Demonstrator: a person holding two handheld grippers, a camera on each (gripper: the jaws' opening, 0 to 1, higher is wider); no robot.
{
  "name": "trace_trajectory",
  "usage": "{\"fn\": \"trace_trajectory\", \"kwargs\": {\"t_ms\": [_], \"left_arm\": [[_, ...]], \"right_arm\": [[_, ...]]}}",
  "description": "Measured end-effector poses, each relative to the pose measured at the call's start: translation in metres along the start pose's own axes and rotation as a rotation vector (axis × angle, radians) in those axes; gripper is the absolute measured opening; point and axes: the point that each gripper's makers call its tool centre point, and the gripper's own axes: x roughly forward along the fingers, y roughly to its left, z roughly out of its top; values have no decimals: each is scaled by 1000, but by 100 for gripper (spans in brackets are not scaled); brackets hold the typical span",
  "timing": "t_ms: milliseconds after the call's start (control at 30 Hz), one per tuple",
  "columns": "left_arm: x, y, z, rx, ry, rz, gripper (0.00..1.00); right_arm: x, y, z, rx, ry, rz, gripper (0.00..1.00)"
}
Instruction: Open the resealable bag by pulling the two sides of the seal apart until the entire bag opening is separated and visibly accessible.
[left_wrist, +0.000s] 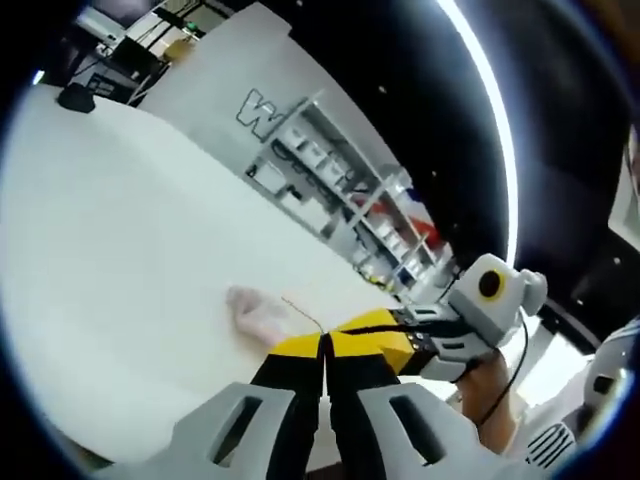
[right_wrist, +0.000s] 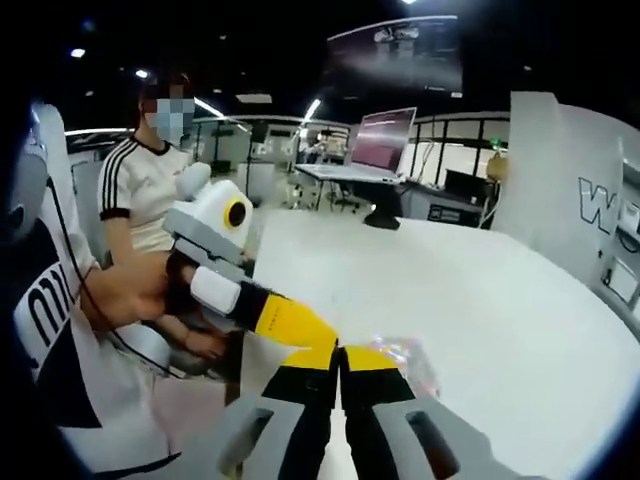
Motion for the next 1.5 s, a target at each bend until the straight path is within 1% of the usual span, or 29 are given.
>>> {"fn": "trace_trajectory", "kwargs": {"t_ms": [133, 200, 267, 367, 467, 600, 633, 733, 933, 967, 1000, 1033, 1067, 1100, 1200, 1300, 1333, 1367, 1433, 1467, 1500], "left_arm": [[0, -1, -2, 23, 10, 7, 0], [1, 0, -3, 35, 13, 21, 0], [2, 3, -4, 47, 20, 45, 0], [3, 6, -3, 40, 24, 56, 0], [3, 7, -3, 37, 29, 62, 0], [3, 5, -3, 53, 35, 68, 0], [2, 5, -3, 55, 36, 69, 0], [2, 5, -3, 74, 39, 76, 0], [1, 6, -6, 78, 49, 79, 0], [0, 9, -9, 94, 67, 96, 0], [0, 8, -9, 91, 63, 94, 0], [0, 9, -10, 81, 61, 89, 0], [0, 7, -10, 66, 59, 80, 0], [0, 8, -10, 69, 60, 81, 0], [1, 7, -11, 77, 71, 80, 0], [1, 7, -12, 71, 79, 72, 0], [1, 6, -13, 72, 81, 69, 0], [1, 6, -13, 74, 84, 67, 0], [1, 5, -12, 78, 82, 63, 0], [1, 4, -12, 79, 81, 63, 0], [0, 5, -12, 80, 81, 63, 0]], "right_arm": [[2, 0, -3, 36, 33, 24, 0], [2, -1, -3, 29, 49, 2, 0], [2, 0, -2, 12, 51, -17, 0], [4, 0, -2, -22, 56, -54, 0], [3, 0, -2, -32, 56, -72, 0], [2, -1, -1, -91, 66, -123, 0], [2, -3, -1, -117, 72, -141, 0], [2, -2, -1, -140, 78, -153, 0], [2, -3, -1, -150, 76, -162, 0], [1, -6, 1, -164, 69, -181, 0], [-1, -8, 1, -171, 75, -195, 0], [-3, -9, 3, -171, 73, -195, 0], [-4, -7, 7, -151, 51, -175, 0], [-5, -6, 8, -138, 44, -164, 0], [-6, -12, 9, -171, 46, -189, 0], [-7, -11, 8, -196, 48, -190, 0], [-7, -12, 10, -210, 36, -200, 0], [-7, -12, 10, -216, 31, -201, 0], [-6, -10, 8, -260, 32, -198, 0], [-5, -9, 7, -258, 32, -196, 1], [-4, -6, 5, -246, 41, -179, 4]]}}
